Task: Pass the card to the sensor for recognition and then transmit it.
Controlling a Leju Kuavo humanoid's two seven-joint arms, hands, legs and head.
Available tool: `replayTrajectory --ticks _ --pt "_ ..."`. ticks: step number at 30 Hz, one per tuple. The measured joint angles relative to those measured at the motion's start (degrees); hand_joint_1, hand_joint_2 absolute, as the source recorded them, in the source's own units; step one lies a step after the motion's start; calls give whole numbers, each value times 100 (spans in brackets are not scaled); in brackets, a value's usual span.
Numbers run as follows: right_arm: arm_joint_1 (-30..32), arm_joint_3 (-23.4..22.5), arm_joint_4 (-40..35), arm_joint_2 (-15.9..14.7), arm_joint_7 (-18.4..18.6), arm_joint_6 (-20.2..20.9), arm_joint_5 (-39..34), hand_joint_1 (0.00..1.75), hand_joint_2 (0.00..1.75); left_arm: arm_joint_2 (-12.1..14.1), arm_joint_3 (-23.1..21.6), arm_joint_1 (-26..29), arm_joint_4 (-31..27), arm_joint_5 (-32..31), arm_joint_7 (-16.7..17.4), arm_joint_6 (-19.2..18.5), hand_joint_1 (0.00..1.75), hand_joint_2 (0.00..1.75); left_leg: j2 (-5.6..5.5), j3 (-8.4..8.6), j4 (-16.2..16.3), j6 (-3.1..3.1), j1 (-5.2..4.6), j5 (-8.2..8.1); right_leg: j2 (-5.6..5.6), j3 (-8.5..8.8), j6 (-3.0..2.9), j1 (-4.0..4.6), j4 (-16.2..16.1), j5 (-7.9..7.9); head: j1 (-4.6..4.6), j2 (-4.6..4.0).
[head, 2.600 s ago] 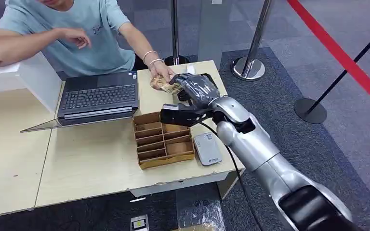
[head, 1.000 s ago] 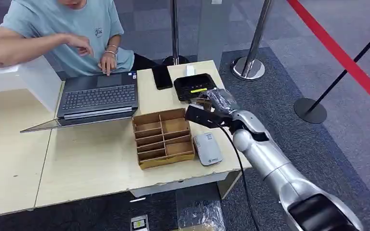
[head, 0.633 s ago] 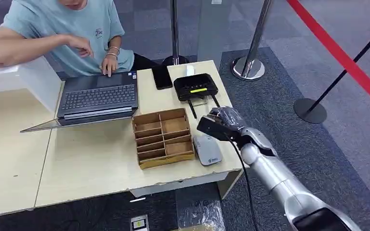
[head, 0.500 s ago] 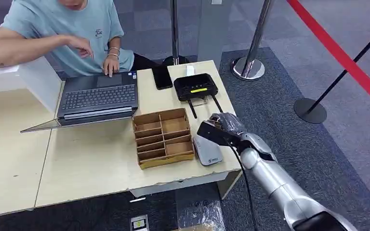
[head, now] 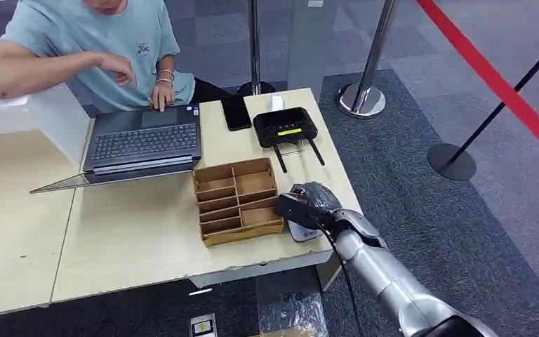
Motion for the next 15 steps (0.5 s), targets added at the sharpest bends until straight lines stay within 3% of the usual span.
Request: replayTrajectory --ticks 15 --pt "-94 90 442 103 -74 -9 -63 175 175 -2 0 1 0 -28 -15 46 0 175 0 4 0 0 -1 1 0 5 0 0 0 1 0 0"
